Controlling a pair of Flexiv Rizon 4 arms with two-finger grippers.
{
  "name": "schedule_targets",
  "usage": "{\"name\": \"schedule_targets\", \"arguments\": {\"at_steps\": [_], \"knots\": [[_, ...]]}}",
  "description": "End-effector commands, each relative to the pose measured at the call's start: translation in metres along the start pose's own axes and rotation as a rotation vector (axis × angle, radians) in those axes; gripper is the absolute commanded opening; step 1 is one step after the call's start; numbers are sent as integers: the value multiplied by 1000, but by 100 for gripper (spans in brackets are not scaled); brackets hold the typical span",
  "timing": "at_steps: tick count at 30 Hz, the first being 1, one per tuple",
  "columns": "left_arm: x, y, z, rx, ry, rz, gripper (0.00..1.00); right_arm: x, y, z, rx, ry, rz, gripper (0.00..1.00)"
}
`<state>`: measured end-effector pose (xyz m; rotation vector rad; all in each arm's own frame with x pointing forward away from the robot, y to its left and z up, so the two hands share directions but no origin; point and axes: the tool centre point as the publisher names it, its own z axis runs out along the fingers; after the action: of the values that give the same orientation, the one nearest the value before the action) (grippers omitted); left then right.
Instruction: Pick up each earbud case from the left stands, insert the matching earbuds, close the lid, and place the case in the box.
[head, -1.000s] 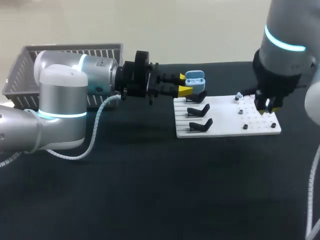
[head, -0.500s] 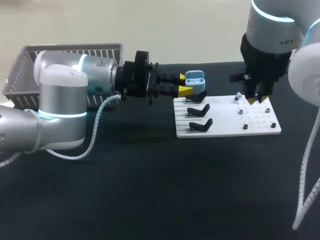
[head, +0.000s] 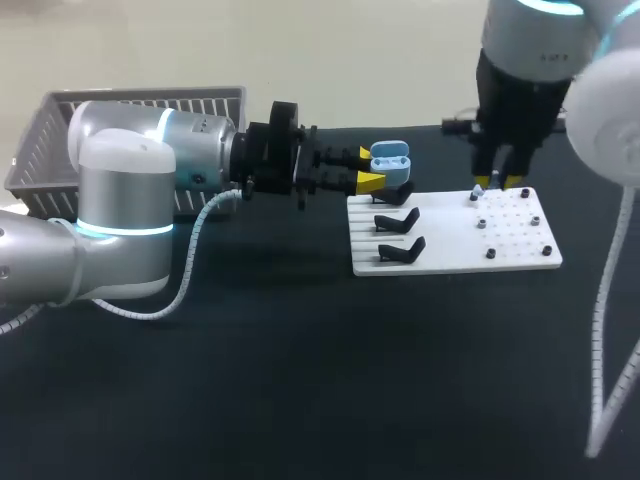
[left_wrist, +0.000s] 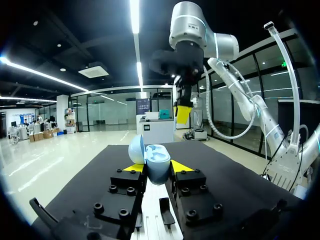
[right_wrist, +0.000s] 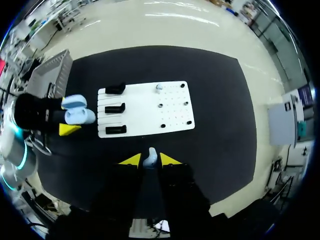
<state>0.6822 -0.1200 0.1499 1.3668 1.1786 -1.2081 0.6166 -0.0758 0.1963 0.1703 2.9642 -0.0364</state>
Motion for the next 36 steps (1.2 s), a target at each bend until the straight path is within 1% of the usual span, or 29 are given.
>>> {"name": "schedule_targets", "arguments": {"at_steps": [1, 4, 6, 8, 10, 11, 29, 30, 32, 33, 35, 36], "knots": [[1, -2, 0, -7, -3, 4, 0, -9, 19, -17, 54, 28, 49, 0], [1, -2, 0, -7, -3, 4, 0, -11, 31, -19, 89, 35, 70, 0], [1, -2, 0, -7, -3, 4, 0, -12, 39, -18, 97, 39, 76, 0], [1, -2, 0, -7, -3, 4, 0, -13, 47, -19, 86, 37, 76, 0], [1, -2, 0, -7, -3, 4, 0, -12, 53, -21, 53, 26, 73, 0], [1, -2, 0, -7, -3, 4, 0, -12, 54, -23, 38, 4, 71, 0], [1, -2, 0, -7, -3, 4, 0, -12, 54, -23, 38, 4, 71, 0], [1, -2, 0, -7, -3, 4, 0, -14, 55, -27, 2, 0, 120, 0], [1, -2, 0, -7, -3, 4, 0, -17, 58, -31, 5, 13, 198, 0], [1, -2, 0, -7, -3, 4, 0, -17, 60, -32, -14, 15, 227, 0], [1, -2, 0, -7, -3, 4, 0, -20, 65, -31, -7, 35, 285, 0], [1, -2, 0, -7, -3, 4, 0, -21, 67, -31, -26, 34, 307, 0]]}}
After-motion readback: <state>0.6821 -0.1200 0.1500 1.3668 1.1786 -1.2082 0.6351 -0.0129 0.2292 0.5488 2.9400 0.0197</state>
